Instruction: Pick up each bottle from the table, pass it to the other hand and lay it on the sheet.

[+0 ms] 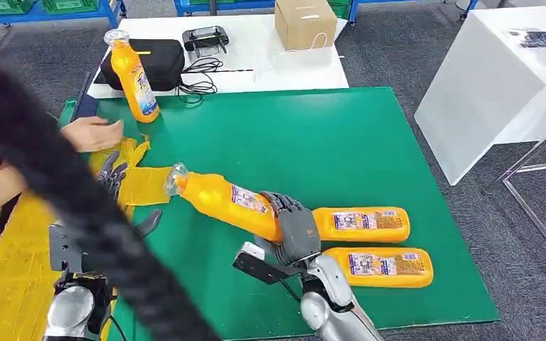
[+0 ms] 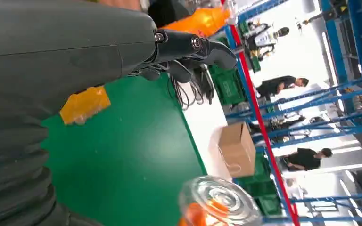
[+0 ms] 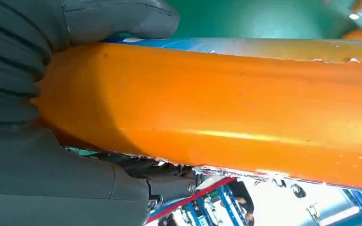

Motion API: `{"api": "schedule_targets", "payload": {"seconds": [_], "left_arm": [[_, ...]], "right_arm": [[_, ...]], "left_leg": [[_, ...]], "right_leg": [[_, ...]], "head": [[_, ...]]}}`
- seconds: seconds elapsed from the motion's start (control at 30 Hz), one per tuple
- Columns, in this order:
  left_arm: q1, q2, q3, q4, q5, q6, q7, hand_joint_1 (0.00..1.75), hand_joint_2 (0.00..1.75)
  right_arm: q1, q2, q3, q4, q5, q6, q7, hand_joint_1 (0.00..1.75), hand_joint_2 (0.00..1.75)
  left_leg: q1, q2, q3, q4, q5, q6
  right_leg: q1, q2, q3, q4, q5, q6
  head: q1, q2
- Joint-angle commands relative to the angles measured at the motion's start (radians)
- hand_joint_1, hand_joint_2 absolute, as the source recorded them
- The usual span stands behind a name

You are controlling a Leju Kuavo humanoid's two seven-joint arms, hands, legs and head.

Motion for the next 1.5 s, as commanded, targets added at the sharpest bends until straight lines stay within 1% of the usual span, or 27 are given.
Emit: {"api": "schedule_targets", "payload": {"seconds": [0.03,0.13,0.2,0.27,0.3,0.33,0.37,0.47,0.5,0.67,0.7,0.73,0.93,1.07,1.13,1.2,1.23,1.27,1.33,1.47,1.5], "left_arm": [[0.002,0.006,-0.010,0.061,0.059,-0.026,0.003,0.00,1.75],[0.006,0.006,-0.008,0.089,0.099,-0.044,0.008,0.00,1.75],[0.008,0.006,-0.011,0.104,0.137,-0.072,0.009,0.00,1.75],[0.006,0.015,-0.027,0.114,0.190,-0.135,0.012,0.00,1.75],[0.001,0.021,-0.045,0.127,0.217,-0.180,0.017,0.00,1.75],[-0.002,0.020,-0.053,0.134,0.241,-0.208,0.022,0.00,1.75],[-0.009,0.017,-0.072,0.151,0.272,-0.244,0.025,0.00,1.75],[-0.027,0.004,-0.124,0.183,0.305,-0.287,0.033,0.00,1.75],[-0.039,0.003,-0.142,0.200,0.316,-0.290,0.035,0.00,1.75],[-0.071,0.002,-0.184,0.242,0.377,-0.309,0.047,0.00,1.75],[-0.076,0.004,-0.190,0.246,0.381,-0.310,0.046,0.00,1.75],[-0.078,0.005,-0.193,0.247,0.383,-0.309,0.045,0.00,1.75],[-0.093,-0.007,-0.186,0.257,0.402,-0.295,0.042,0.00,1.75],[-0.109,-0.009,-0.200,0.261,0.418,-0.298,0.040,0.00,1.75],[-0.109,-0.010,-0.200,0.255,0.426,-0.301,0.036,0.00,1.75],[-0.105,-0.008,-0.198,0.244,0.432,-0.302,0.032,0.00,1.75],[-0.105,-0.008,-0.198,0.244,0.432,-0.302,0.032,0.00,1.75],[-0.105,-0.008,-0.198,0.244,0.432,-0.302,0.032,0.00,1.75],[-0.104,-0.007,-0.195,0.237,0.440,-0.307,0.026,0.00,1.75],[-0.107,-0.009,-0.195,0.234,0.446,-0.312,0.023,0.00,1.75],[-0.107,-0.009,-0.195,0.233,0.447,-0.313,0.022,0.00,1.75]], "right_arm": [[0.019,0.021,-0.080,-0.047,-0.114,-0.032,-0.077,1.75,1.75],[0.030,0.029,-0.081,-0.064,-0.164,-0.034,-0.115,1.75,1.75],[0.029,0.029,-0.075,-0.067,-0.177,-0.032,-0.123,1.75,1.75],[0.021,0.029,-0.062,-0.063,-0.216,-0.011,-0.149,1.75,1.75],[0.012,0.032,-0.052,-0.055,-0.262,0.017,-0.176,1.75,1.75],[0.008,0.034,-0.044,-0.052,-0.280,0.032,-0.188,1.75,1.75],[-0.004,0.040,-0.028,-0.038,-0.297,0.045,-0.207,1.75,1.75],[-0.031,0.069,0.014,0.003,-0.308,0.046,-0.228,1.75,1.75],[-0.044,0.072,0.036,0.025,-0.310,0.043,-0.235,1.75,1.75],[-0.079,0.090,0.130,0.115,-0.306,0.050,-0.251,1.75,1.75],[-0.087,0.092,0.148,0.132,-0.304,0.053,-0.253,1.75,1.75],[-0.092,0.092,0.157,0.140,-0.304,0.057,-0.252,1.75,1.75],[-0.133,0.099,0.202,0.202,-0.288,0.077,-0.229,1.75,1.75],[-0.184,0.115,0.276,0.312,-0.267,0.112,-0.198,1.75,1.75],[-0.192,0.119,0.292,0.352,-0.259,0.118,-0.185,1.75,1.75],[-0.196,0.121,0.298,0.381,-0.258,0.112,-0.183,1.75,1.75],[-0.196,0.121,0.298,0.381,-0.258,0.112,-0.183,1.75,1.75],[-0.196,0.121,0.298,0.381,-0.258,0.112,-0.183,1.75,1.75],[-0.201,0.117,0.301,0.397,-0.258,0.119,-0.179,1.75,1.75],[-0.204,0.118,0.301,0.408,-0.261,0.119,-0.180,1.75,1.75],[-0.206,0.118,0.301,0.411,-0.261,0.119,-0.180,1.75,1.75]], "left_leg": [[0.000,0.000,0.002,-0.001,-0.001,0.000],[0.000,0.000,0.004,-0.001,-0.002,0.000],[0.000,0.000,0.003,-0.001,-0.002,0.000],[0.001,0.001,0.006,-0.001,-0.003,0.000],[0.000,0.001,0.002,-0.001,-0.001,0.000],[0.000,0.001,0.004,0.000,-0.002,0.000],[0.000,0.000,0.002,-0.001,-0.001,0.000],[0.000,0.000,0.003,0.000,-0.001,0.000],[0.000,0.001,0.001,-0.001,-0.001,0.000],[0.001,0.000,0.003,-0.001,-0.001,0.000],[0.002,0.001,0.006,-0.001,-0.002,0.000],[0.000,0.001,0.003,-0.001,-0.001,0.000],[0.001,0.000,0.002,-0.001,-0.001,0.000],[0.001,0.001,0.003,0.000,-0.001,0.000],[0.000,0.001,0.002,-0.001,-0.001,0.000],[0.002,0.000,0.005,-0.001,-0.002,0.000],[0.001,0.000,0.002,-0.001,0.000,0.000],[0.001,-0.001,0.004,-0.001,-0.001,0.000],[0.001,0.000,0.002,0.000,-0.001,0.000],[0.001,-0.001,0.004,-0.001,-0.001,0.000],[0.001,-0.002,0.003,-0.001,-0.001,0.000]], "right_leg": [[0.000,-0.001,0.003,-0.001,-0.001,0.000],[0.001,-0.001,0.005,-0.001,-0.002,-0.001],[0.000,-0.001,0.004,-0.001,-0.001,0.000],[0.001,-0.001,0.006,-0.002,-0.002,-0.001],[0.000,0.000,0.002,-0.001,-0.001,0.000],[0.001,-0.001,0.004,-0.001,-0.001,-0.001],[0.000,-0.001,0.002,-0.001,-0.001,0.000],[0.001,-0.001,0.004,-0.001,-0.001,0.000],[0.000,0.000,0.001,0.000,0.000,0.000],[0.001,-0.001,0.003,-0.001,-0.001,-0.001],[0.002,-0.001,0.007,-0.002,-0.002,-0.001],[0.001,0.000,0.004,-0.002,-0.001,-0.001],[0.001,-0.001,0.002,-0.001,0.000,0.000],[0.001,0.000,0.003,-0.001,-0.001,0.000],[0.000,0.000,0.002,-0.001,0.000,0.000],[0.002,-0.002,0.005,-0.002,-0.001,-0.001],[0.001,-0.001,0.003,-0.001,-0.001,0.000],[0.002,-0.002,0.005,-0.002,-0.001,-0.001],[0.001,-0.001,0.002,-0.001,-0.001,0.000],[0.002,-0.003,0.005,-0.002,-0.002,0.000],[0.001,-0.003,0.003,-0.002,-0.001,0.000]], "head": [[0.000,0.000],[0.000,0.000],[0.000,0.000],[0.000,0.000],[0.000,0.000],[0.000,0.000],[0.000,0.000],[0.000,0.000],[0.000,0.000],[0.000,0.000],[0.000,0.000],[0.000,0.000],[0.000,0.000],[0.000,0.000],[0.000,0.000],[0.000,0.000],[0.000,0.000],[0.000,0.000],[0.000,0.000],[0.000,0.000],[0.000,0.000]]}}
